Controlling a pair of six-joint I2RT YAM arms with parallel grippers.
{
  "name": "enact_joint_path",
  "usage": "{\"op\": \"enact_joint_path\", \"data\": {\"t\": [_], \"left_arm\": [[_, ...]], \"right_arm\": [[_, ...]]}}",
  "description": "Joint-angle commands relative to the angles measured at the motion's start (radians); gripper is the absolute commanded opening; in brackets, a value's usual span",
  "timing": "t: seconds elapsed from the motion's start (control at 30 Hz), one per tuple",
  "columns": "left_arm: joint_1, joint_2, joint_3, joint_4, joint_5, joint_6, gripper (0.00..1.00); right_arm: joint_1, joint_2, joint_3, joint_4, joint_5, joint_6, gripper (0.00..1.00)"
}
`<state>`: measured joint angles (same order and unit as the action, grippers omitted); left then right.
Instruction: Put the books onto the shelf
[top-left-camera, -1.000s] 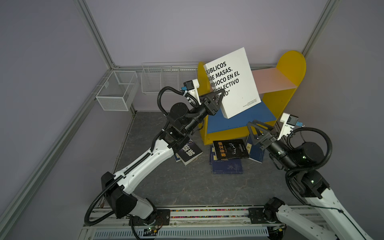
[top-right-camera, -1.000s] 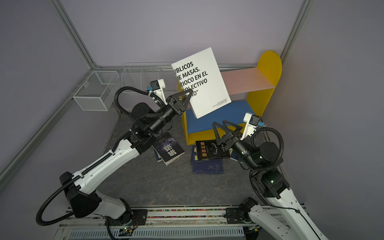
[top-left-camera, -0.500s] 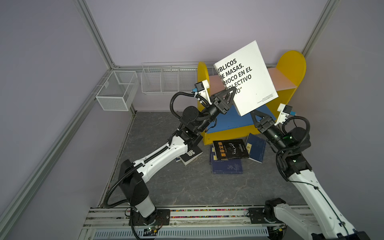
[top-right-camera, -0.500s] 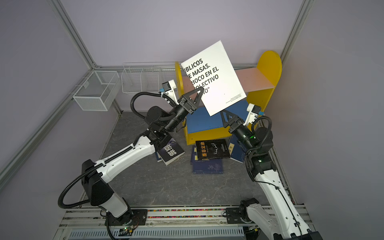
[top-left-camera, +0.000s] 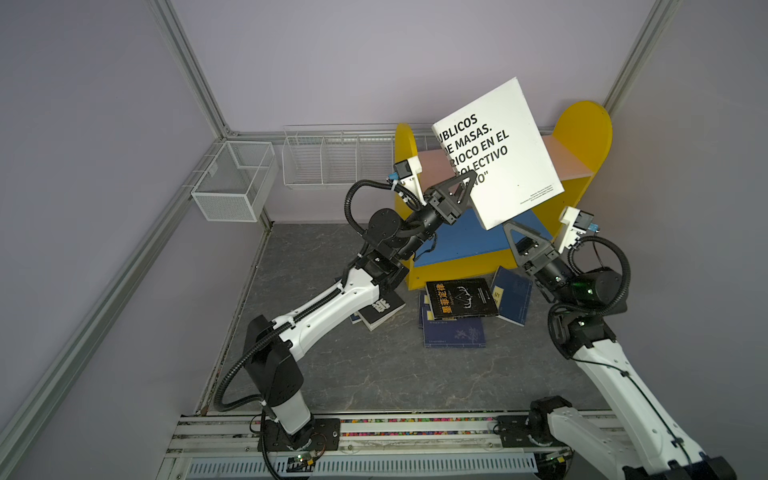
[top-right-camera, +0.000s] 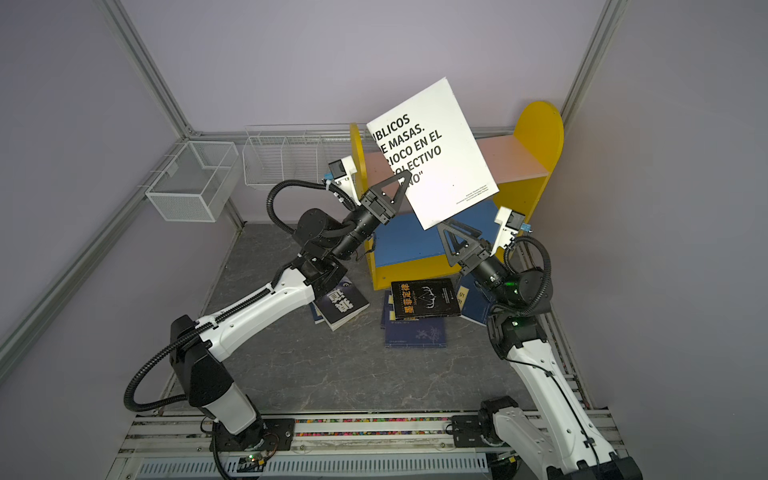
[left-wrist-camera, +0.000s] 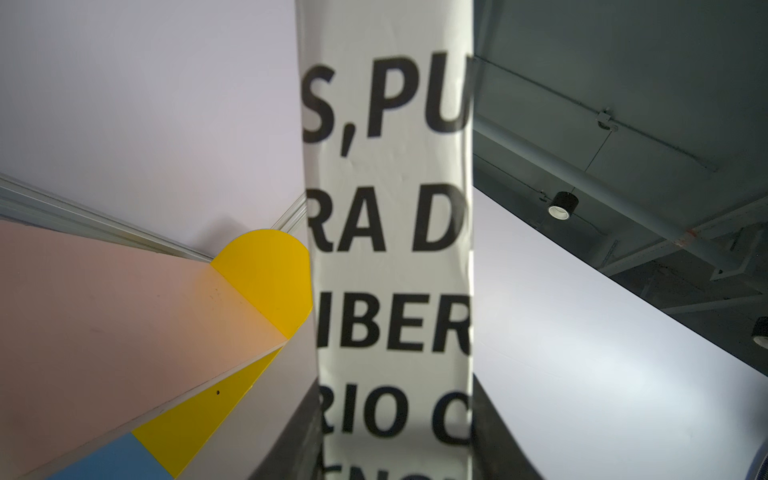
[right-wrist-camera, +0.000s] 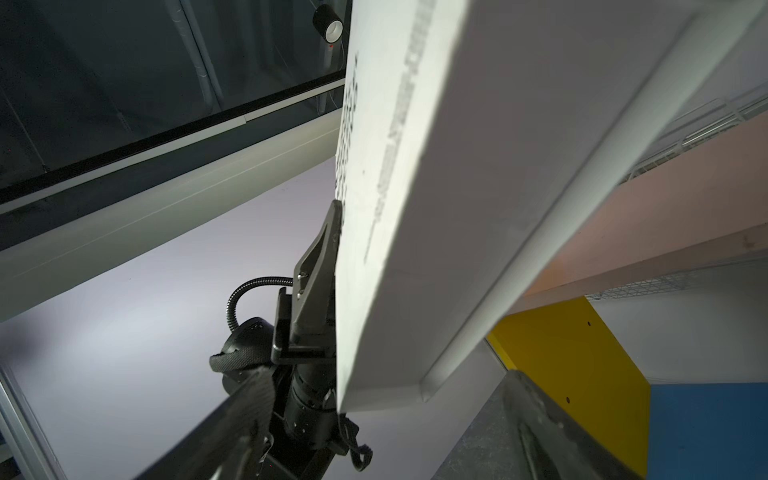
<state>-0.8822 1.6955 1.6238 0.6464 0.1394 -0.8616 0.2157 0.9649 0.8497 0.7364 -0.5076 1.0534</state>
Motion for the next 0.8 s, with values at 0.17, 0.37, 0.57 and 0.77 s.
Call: {"op": "enact_joint_path", "data": {"t": [0.17, 0.37, 0.57, 0.77], "left_arm": [[-0.013, -0.003, -0.014, 0.072, 0.062, -0.102, 0.06], [-0.030, -0.014, -0.039, 0.079, 0.046, -0.089, 0.06], [-0.035, -0.014, -0.042, 0.080, 0.051, -0.090, 0.12], [-0.028, -0.032, -0.050, 0.039, 0.067, -0.059, 0.55]], "right_arm": [[-0.004, 0.057, 0.061, 0.109, 0.011, 0.105, 0.89], [0.015, 0.078, 0.061, 0.116, 0.052, 0.125, 0.97], [0.022, 0.081, 0.042, 0.101, 0.098, 0.152, 0.68], [0.017, 0.074, 0.051, 0.062, 0.062, 0.157, 0.56]]}}
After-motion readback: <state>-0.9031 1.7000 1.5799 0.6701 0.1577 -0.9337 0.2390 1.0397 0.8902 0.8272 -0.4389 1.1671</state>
